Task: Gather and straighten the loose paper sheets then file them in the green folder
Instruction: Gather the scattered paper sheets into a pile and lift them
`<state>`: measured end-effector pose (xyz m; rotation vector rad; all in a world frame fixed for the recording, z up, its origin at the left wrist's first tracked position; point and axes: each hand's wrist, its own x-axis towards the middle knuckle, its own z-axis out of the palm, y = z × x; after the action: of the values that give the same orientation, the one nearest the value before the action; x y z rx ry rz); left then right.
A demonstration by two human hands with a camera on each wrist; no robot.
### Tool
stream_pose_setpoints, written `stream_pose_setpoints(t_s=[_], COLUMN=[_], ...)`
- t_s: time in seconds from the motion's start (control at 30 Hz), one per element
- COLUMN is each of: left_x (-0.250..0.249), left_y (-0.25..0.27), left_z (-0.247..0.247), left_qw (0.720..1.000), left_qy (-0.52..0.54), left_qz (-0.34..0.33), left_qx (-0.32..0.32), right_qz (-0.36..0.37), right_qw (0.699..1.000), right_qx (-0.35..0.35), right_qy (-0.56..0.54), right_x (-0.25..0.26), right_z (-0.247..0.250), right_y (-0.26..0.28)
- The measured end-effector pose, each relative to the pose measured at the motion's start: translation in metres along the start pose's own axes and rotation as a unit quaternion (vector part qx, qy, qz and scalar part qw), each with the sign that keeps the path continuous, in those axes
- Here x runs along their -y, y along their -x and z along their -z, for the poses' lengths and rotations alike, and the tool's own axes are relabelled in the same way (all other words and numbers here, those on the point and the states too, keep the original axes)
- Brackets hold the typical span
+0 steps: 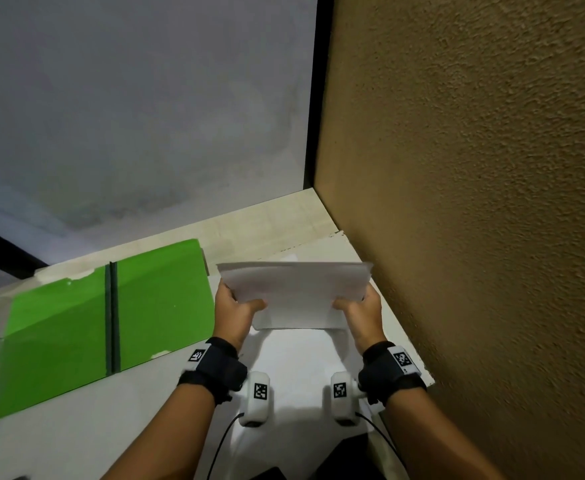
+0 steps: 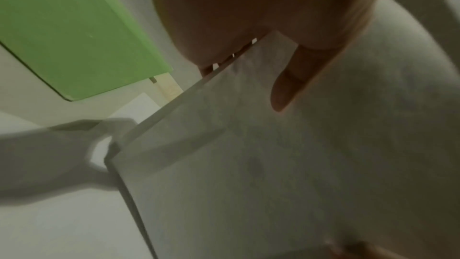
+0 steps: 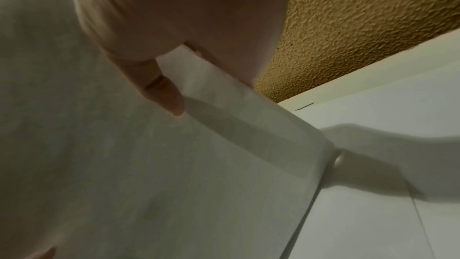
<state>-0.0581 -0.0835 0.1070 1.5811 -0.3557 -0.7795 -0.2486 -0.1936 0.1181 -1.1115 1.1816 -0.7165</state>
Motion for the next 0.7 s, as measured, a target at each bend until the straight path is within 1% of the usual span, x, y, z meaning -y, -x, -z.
stream_pose_setpoints(t_s=[0.1,0.17,0.3,0.4,0.47,0.53,0.6,0.7], left_x=[-0.002,-0.004,-0.003,-0.006,-0.011,-0.019,-0.024,-0.024], left_y=[0.004,0.006,0.005,0.009,0.011,0.009,0.003,-0.011], left_z=[-0.003,-0.005,-0.006,-0.008,-0.011,-0.011,-0.007,0.006], left_qw=[1.000,0.999,0.998,0.995,0.991,0.989,0.992,0.994], left_qy=[-0.002,-0.009,-0.024,-0.026,-0.017,0.001,0.009,-0.032], left_qz=[-0.024,-0.044,-0.062,-0.091,-0.124,-0.142,-0.126,-0.079], left_qx=[0.006,0.009,0.003,-0.026,-0.042,-0.042,-0.018,0.066], right_qz=[-0.008,-0.001,0.008,0.055,0.095,0.119,0.125,0.129], right_qw=[1.000,1.000,1.000,0.998,0.995,0.992,0.990,0.990], right_qx=[0.000,-0.003,0.005,0.000,-0.023,-0.043,-0.053,-0.051], right_qy=[-0.005,-0.011,-0.012,0.009,0.013,-0.004,-0.025,-0.023], right_x=[-0.002,-0.001,0.002,0.002,0.003,0.006,0.013,0.026], right_z=[0.000,0.000,0.001,-0.001,-0.004,-0.007,-0.008,-0.004], right_y=[0.002,0.003,0.006,0.008,0.009,0.009,0.007,0.002])
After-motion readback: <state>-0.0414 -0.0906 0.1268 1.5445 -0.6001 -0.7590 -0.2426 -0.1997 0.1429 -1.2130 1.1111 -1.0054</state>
